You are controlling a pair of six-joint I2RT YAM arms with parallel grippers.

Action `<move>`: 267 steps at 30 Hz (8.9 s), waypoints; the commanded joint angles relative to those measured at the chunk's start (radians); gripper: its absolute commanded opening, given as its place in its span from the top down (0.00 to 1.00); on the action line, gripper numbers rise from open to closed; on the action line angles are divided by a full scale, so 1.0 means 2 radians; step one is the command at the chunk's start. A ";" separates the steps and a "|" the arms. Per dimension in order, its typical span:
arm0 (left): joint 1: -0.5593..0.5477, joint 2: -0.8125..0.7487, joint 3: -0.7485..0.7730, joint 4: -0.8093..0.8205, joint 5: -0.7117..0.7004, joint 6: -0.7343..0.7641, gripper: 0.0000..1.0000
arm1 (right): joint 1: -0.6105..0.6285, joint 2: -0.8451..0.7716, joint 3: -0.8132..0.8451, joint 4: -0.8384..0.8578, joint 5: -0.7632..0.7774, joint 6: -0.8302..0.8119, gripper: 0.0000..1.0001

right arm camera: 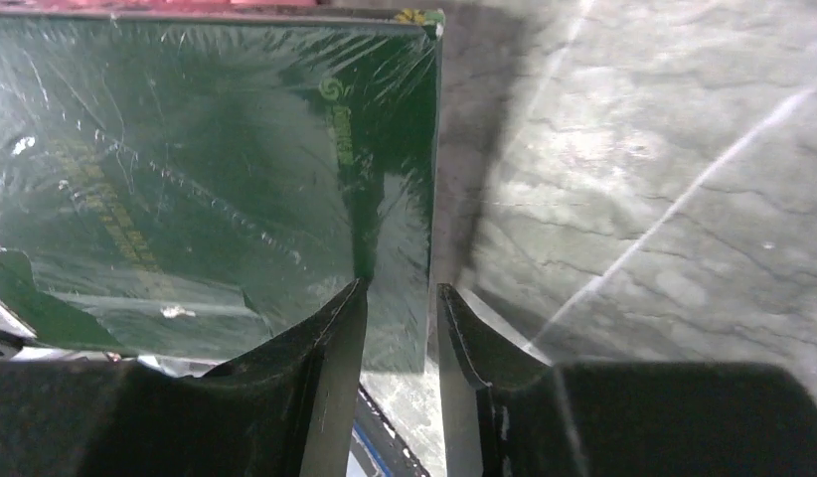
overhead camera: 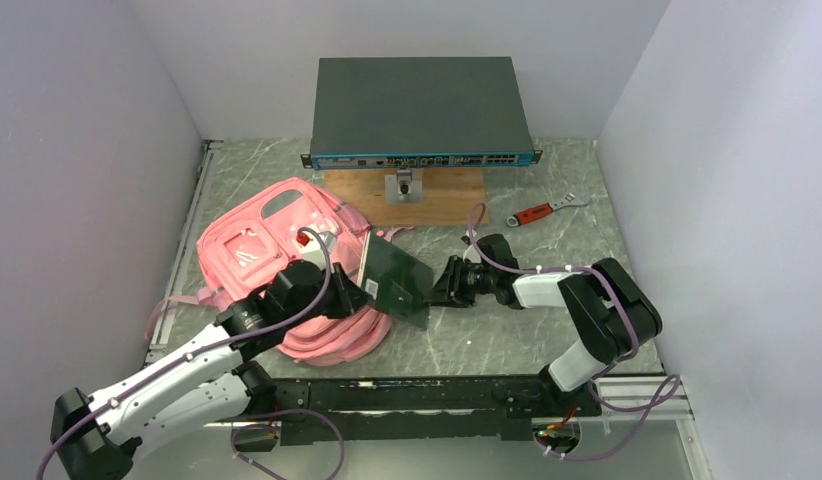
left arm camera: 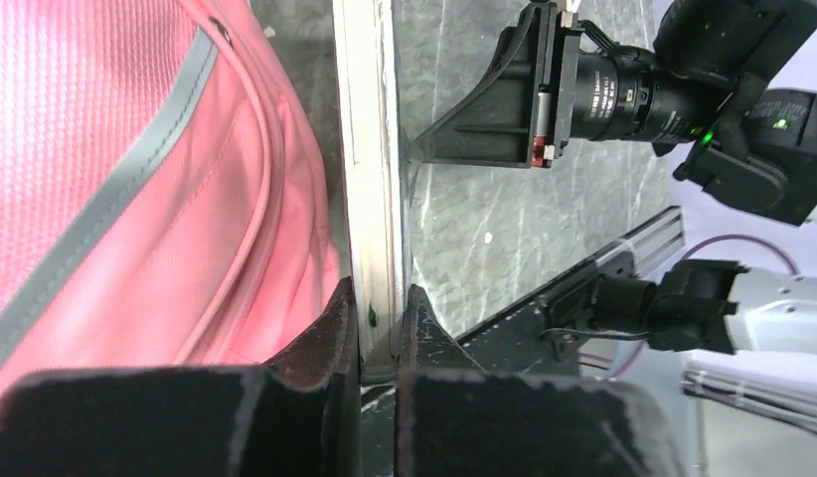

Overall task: Pack the student bag
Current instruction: Pick up the book from the center of the board, then place the book in the student bag.

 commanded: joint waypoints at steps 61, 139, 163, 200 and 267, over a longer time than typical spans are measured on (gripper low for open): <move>0.012 0.150 0.223 -0.251 0.029 0.319 0.20 | 0.047 -0.445 0.115 -0.460 0.328 -0.056 1.00; -0.107 0.084 0.223 -0.109 -0.155 0.317 1.00 | 0.040 0.086 0.308 -0.301 -0.238 -0.271 1.00; -0.107 0.202 0.069 -0.007 -0.082 0.143 1.00 | -0.053 -0.154 0.111 -0.284 0.019 -0.093 0.00; -0.107 0.139 0.107 -0.030 -0.102 0.158 1.00 | 0.331 -0.258 -0.161 0.133 0.389 0.434 0.73; -0.107 0.008 0.268 -0.144 -0.193 0.375 1.00 | 0.207 0.124 0.171 0.218 0.121 0.214 0.28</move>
